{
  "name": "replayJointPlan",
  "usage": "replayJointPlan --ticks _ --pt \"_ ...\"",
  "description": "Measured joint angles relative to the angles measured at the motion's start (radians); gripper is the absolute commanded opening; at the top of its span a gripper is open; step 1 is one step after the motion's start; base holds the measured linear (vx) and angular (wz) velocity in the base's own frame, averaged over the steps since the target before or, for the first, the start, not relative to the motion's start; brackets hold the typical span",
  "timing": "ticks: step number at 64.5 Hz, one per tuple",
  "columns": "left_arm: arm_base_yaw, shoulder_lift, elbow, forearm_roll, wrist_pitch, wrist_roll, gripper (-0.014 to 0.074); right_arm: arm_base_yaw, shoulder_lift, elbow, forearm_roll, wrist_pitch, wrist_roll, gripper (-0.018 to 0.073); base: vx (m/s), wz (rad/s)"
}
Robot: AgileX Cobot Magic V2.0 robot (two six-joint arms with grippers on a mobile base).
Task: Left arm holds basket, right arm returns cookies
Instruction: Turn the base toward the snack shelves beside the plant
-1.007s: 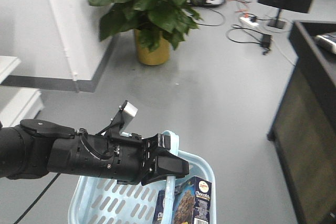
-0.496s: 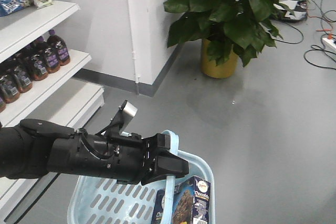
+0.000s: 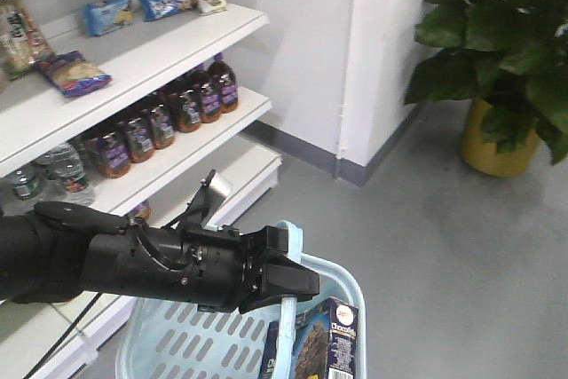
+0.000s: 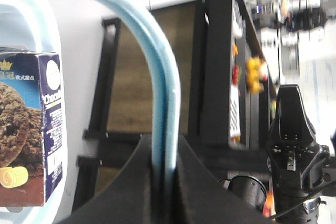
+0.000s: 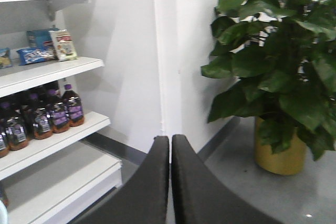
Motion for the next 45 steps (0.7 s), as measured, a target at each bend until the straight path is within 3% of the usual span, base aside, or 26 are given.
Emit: replayJointPlan --ticks 45 --pt "0.000 0.000 0.000 0.000 0.000 0.000 -0.0008 0.000 0.000 0.000 0.000 0.000 0.000 -0.0008 0.18 0.68"
